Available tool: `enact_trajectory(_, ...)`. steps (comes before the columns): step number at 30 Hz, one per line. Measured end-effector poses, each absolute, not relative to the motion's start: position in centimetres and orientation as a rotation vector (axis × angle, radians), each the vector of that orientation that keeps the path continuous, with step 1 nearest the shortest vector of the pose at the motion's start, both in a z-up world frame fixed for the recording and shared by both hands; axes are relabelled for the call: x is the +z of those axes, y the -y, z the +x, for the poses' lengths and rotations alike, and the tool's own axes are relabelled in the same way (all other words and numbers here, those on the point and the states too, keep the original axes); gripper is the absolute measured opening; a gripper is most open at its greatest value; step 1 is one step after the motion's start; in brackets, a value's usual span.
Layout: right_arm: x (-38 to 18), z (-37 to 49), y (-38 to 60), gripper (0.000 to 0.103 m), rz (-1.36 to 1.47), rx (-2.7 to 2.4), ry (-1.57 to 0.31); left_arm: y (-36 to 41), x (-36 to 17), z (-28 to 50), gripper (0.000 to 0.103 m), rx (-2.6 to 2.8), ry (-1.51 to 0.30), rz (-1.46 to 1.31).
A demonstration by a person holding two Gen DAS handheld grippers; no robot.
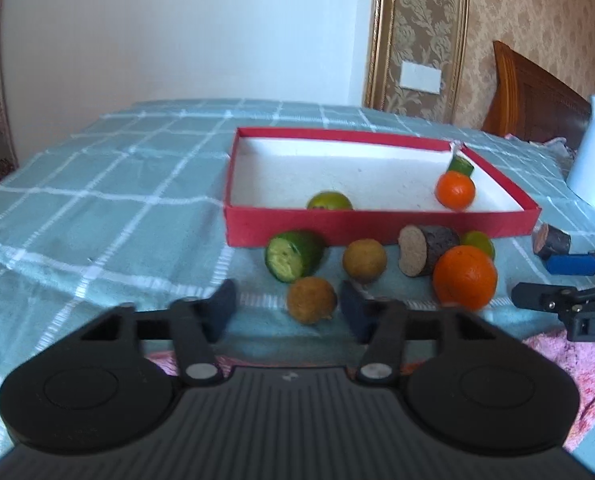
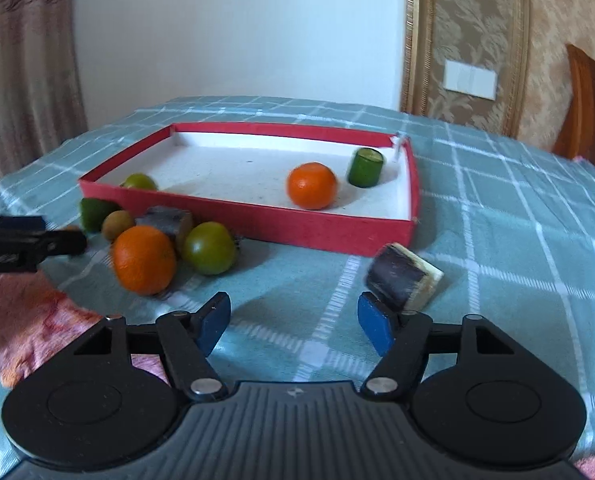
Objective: Organize fruits
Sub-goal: 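Grasp the small brown fruit with the left tool, then lower the small brown fruit into the tray and open the left tool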
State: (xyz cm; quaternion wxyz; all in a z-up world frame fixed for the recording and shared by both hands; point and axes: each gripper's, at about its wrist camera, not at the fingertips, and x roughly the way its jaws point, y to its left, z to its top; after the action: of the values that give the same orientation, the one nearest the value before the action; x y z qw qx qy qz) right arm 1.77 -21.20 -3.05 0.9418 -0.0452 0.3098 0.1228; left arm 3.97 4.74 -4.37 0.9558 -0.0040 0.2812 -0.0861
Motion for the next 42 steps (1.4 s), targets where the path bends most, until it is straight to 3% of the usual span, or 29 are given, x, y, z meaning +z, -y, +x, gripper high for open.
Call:
enact_trajectory(3,-3.1,2.0,21.4,0.081,-0.079,0.239,-0.648,-4.3,-4.5,3.8,0.03,-0.19,-0.558,0.008)
enact_trajectory(7,-3.2,2.4,21.7,0.088,-0.062,0.225,-0.664,-3.6,-4.7,3.5,0.024,-0.187,-0.548,0.035)
enact_trajectory(16,-3.5,2.6,21.5,0.102,-0.075,0.201,-0.687,-3.6,-3.8,3.3,0.024,-0.196,-0.54,0.024)
enact_trajectory(27,-3.5,2.6,21.5,0.103,-0.075,0.202,-0.688,-3.6,0.3,7.4,0.024,-0.217,-0.493,0.028)
enact_trajectory(42,-3.5,2.6,21.5,0.103,-0.075,0.202,-0.689,-2.5,-1.2,17.8,0.024,-0.154,-0.604,0.058)
